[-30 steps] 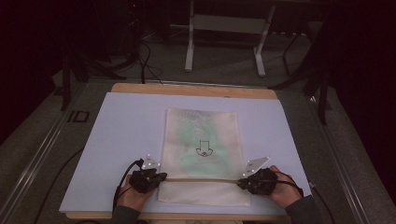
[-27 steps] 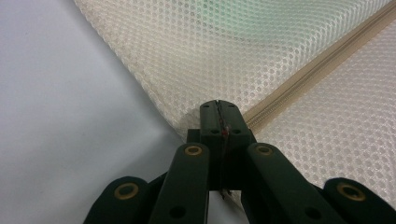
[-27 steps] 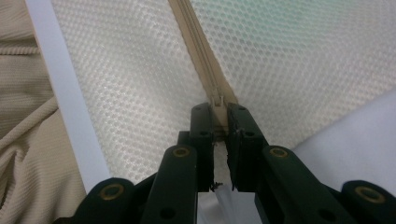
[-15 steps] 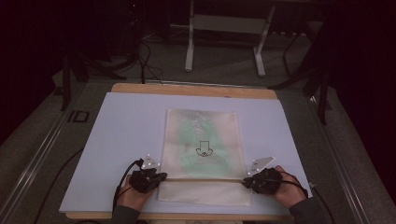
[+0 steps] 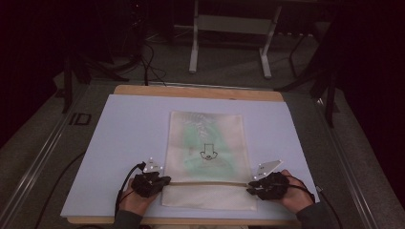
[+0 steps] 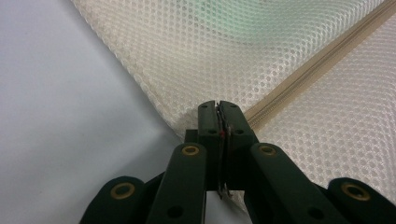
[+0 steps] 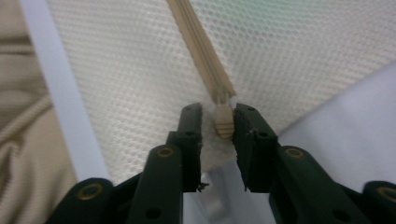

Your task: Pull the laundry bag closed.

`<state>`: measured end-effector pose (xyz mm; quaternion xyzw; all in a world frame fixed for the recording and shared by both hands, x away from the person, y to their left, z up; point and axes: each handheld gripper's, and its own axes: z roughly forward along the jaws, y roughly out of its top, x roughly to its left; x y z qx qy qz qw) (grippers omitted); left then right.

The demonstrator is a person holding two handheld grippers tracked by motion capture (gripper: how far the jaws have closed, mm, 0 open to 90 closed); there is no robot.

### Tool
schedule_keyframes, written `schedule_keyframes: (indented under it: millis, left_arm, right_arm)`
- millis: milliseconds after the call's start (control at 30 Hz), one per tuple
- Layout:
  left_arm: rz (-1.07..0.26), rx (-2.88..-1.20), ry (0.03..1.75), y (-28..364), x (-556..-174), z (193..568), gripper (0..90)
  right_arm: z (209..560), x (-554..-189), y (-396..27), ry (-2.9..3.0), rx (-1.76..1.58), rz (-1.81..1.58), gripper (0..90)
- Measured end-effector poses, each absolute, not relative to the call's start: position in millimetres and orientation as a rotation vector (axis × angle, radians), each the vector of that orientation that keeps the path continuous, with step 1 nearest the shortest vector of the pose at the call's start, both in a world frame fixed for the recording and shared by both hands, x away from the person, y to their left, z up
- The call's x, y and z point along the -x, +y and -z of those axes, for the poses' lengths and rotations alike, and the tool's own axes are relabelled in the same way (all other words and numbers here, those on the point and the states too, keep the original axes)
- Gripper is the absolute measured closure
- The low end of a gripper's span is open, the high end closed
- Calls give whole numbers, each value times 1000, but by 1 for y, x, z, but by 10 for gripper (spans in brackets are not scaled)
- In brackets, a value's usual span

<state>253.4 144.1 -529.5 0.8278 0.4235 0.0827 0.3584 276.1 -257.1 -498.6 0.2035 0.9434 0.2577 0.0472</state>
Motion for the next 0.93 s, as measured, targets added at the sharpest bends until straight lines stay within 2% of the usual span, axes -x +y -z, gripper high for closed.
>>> schedule_keyframes:
  millis: [467, 700, 833, 933]
  left_arm:
    - [-260, -2105, 1054, 148, -251, 525, 809]
    - [-306, -2074, 1080, 153, -251, 523, 765]
    - [-343, -2058, 1112, 159, -252, 523, 718]
    - [-421, -2043, 1145, 164, -253, 524, 656]
  right_arm:
    - [488, -279, -269, 2762, -734, -935, 549]
    - [495, -287, -282, 2671, -899, -928, 524]
    - [501, -290, -284, 2663, -922, -907, 511]
    - [505, -292, -284, 2655, -931, -909, 497]
